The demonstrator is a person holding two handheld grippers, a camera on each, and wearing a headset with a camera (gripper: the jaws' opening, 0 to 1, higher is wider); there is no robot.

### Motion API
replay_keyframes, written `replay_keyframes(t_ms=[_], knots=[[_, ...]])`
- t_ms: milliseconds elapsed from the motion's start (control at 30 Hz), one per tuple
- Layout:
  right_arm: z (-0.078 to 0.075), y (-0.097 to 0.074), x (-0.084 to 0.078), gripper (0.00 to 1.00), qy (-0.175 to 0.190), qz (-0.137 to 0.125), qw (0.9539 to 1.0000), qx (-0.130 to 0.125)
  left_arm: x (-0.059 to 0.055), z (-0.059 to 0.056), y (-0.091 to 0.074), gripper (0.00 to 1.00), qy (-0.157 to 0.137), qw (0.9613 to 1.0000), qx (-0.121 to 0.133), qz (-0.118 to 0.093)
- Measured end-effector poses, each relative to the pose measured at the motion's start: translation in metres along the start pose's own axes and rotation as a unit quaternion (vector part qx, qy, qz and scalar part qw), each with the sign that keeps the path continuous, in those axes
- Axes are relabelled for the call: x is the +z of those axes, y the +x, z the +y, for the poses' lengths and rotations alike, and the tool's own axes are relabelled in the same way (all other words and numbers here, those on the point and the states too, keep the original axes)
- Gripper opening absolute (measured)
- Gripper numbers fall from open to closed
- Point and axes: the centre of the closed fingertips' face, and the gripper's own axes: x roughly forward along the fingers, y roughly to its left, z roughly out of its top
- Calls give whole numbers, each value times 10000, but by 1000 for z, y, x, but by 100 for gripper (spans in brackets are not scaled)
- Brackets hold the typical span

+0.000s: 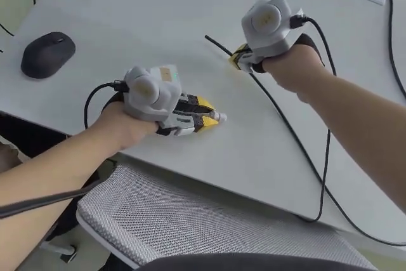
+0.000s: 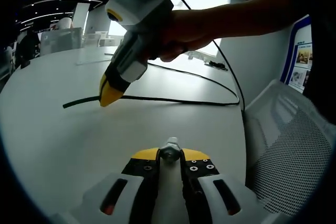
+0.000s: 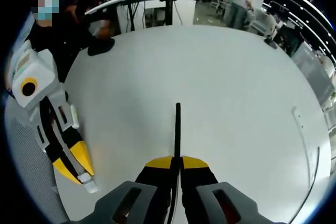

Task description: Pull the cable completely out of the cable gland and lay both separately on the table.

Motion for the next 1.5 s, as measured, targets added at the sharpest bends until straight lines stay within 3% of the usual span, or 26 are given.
replay_keyframes(t_ms=[367,633,800,1000,1133,1300,1433,1500], knots=[[6,2,-7,4,-31,132,9999,52,-4,0,0,16,126,9998,34,153],[2,-5,-2,9,53,-12,10000,-46,-1,1,-1,21,124,9997,113,150],[1,-21,4,12,93,-196,9997,-104,4,1,-3,23,77,9998,157,112],[0,-56,13,18,308,-595,9975,-232,16,-3,-13,28,1,9997,250,10],[-4,-72,12,23,719,-1008,9920,-250,25,-6,-22,30,-83,9995,311,-72],[-2,-108,14,29,924,-1530,9833,-336,38,-13,-33,35,-155,9990,353,-224],[4,-136,12,33,1244,-1959,9721,-336,51,-21,-40,41,-120,9988,386,-284],[7,-146,8,35,1319,-2054,9692,-328,55,-24,-42,43,-104,9987,400,-292]])
